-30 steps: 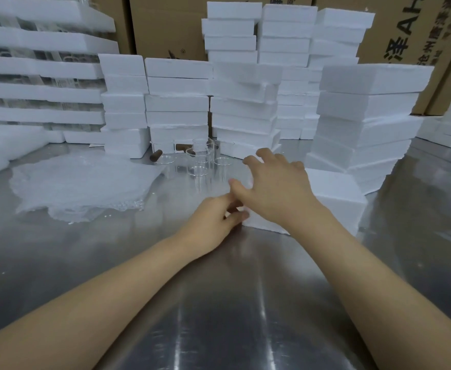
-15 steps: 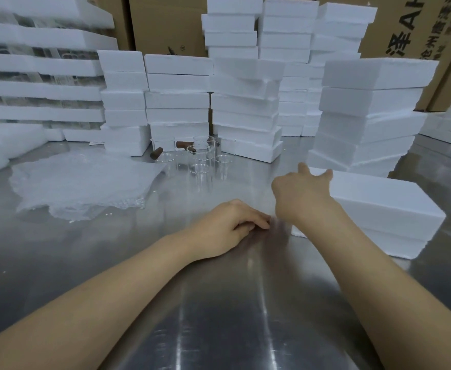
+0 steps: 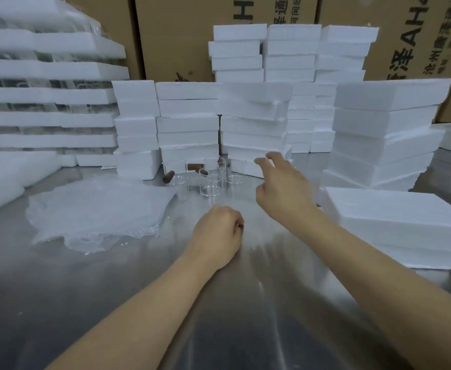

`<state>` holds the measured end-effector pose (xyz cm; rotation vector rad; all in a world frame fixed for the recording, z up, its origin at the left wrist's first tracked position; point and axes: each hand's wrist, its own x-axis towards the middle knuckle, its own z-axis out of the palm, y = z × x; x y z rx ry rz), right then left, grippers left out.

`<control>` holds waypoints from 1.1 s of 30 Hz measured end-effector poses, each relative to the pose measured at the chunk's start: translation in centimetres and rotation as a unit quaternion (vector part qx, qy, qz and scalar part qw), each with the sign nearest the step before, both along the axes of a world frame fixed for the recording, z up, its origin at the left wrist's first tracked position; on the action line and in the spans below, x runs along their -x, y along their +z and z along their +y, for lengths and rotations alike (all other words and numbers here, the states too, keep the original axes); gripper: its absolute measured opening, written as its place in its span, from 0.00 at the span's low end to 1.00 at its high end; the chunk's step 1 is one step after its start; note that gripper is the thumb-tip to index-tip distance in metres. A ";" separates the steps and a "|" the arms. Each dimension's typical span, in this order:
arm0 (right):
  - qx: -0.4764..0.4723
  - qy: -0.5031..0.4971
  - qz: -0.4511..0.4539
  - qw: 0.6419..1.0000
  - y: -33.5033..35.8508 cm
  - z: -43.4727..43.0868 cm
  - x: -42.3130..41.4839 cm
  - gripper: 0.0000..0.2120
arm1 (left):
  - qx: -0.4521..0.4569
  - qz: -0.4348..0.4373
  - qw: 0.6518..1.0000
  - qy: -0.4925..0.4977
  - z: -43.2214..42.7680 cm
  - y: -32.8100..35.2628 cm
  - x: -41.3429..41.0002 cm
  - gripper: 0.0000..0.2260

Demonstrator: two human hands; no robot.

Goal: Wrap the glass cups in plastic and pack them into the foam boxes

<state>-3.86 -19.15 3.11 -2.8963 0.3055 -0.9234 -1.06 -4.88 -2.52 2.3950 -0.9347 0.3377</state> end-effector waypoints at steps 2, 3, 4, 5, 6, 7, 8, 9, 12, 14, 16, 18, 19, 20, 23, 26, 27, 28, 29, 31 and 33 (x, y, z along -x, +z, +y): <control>-0.003 -0.014 -0.013 1.000 2.0 -0.6 -3.6 0.32 | 0.002 -0.003 1.000 -0.002 -0.1 0.2 -0.1 0.13; 0.011 -0.026 -0.018 0.999 3.3 -1.0 -5.4 0.34 | 0.006 -0.002 1.000 0.000 0.0 0.2 -0.3 0.13; 0.025 -0.037 -0.025 0.999 4.8 -1.5 -7.1 0.36 | 0.010 -0.001 1.000 0.002 0.1 0.1 -0.5 0.13; 0.032 -0.049 -0.038 0.998 6.4 -2.1 -8.7 0.38 | 0.011 0.001 1.000 0.003 0.2 -0.1 -0.6 0.13; 0.034 -0.063 -0.055 0.996 8.0 -3.0 -10.1 0.39 | 0.009 0.002 1.000 0.000 0.3 -0.3 -0.6 0.13; 0.032 -0.073 -0.070 0.994 9.6 -4.1 -11.4 0.39 | 0.007 0.003 1.000 -0.005 0.3 -0.5 -0.8 0.12; 0.021 -0.077 -0.071 0.994 11.2 -5.1 -12.5 0.39 | 0.007 0.004 1.000 -0.007 0.3 -0.5 -1.0 0.12; -0.003 -0.075 -0.055 0.996 12.5 -5.9 -13.4 0.38 | 0.009 0.004 1.000 -0.007 0.3 -0.5 -1.3 0.12; -0.066 -0.082 0.036 0.994 13.8 -6.7 -15.3 0.31 | 0.014 -0.007 1.000 -0.014 0.0 -0.5 -2.1 0.12; -0.052 -0.099 0.022 0.993 13.1 -6.3 -16.1 0.24 | 0.018 -0.008 1.000 -0.015 -0.1 -0.5 -2.4 0.12; -0.057 -0.118 -0.072 0.989 12.8 -5.8 -15.9 0.19 | 0.024 -0.010 1.000 -0.013 -0.1 -0.6 -2.5 0.12; -0.078 -0.129 -0.183 0.971 13.4 -4.7 -14.6 0.15 | 0.041 -0.008 0.999 -0.007 -0.3 -0.7 -2.9 0.13; -0.063 -0.116 -0.214 0.968 13.6 -3.6 -13.6 0.14 | 0.067 0.006 0.998 -0.003 -0.3 -0.6 -3.1 0.14; -0.040 -0.083 -0.223 0.971 13.5 -2.3 -12.5 0.13 | 0.117 0.039 0.992 0.010 -0.3 -0.4 -3.2 0.14; -0.007 0.054 -0.130 0.990 10.3 2.3 -8.1 0.13 | 0.406 0.256 0.873 0.088 0.3 0.7 -4.0 0.13; 0.024 0.108 0.086 0.990 3.6 4.7 -2.5 0.13 | 0.607 0.348 0.701 0.137 1.8 1.3 -4.7 0.12; 0.042 0.123 0.146 0.981 1.6 5.1 -0.8 0.12 | 0.601 0.335 0.712 0.140 2.0 1.3 -4.6 0.12; 0.043 0.130 0.183 0.973 0.0 5.4 0.5 0.11 | 0.578 0.325 0.737 0.131 2.1 1.3 -4.3 0.15; 0.028 0.134 0.201 0.970 -0.6 5.7 1.3 0.12 | 0.549 0.322 0.762 0.119 2.0 1.1 -4.0 0.21; -0.102 0.124 0.188 0.969 0.7 5.6 1.5 0.20 | 0.500 0.324 0.797 0.101 1.7 1.3 -3.5 0.32; -0.188 0.107 0.116 0.969 3.0 4.3 -0.4 0.21 | 0.472 0.311 0.819 0.098 1.6 1.4 -3.4 0.34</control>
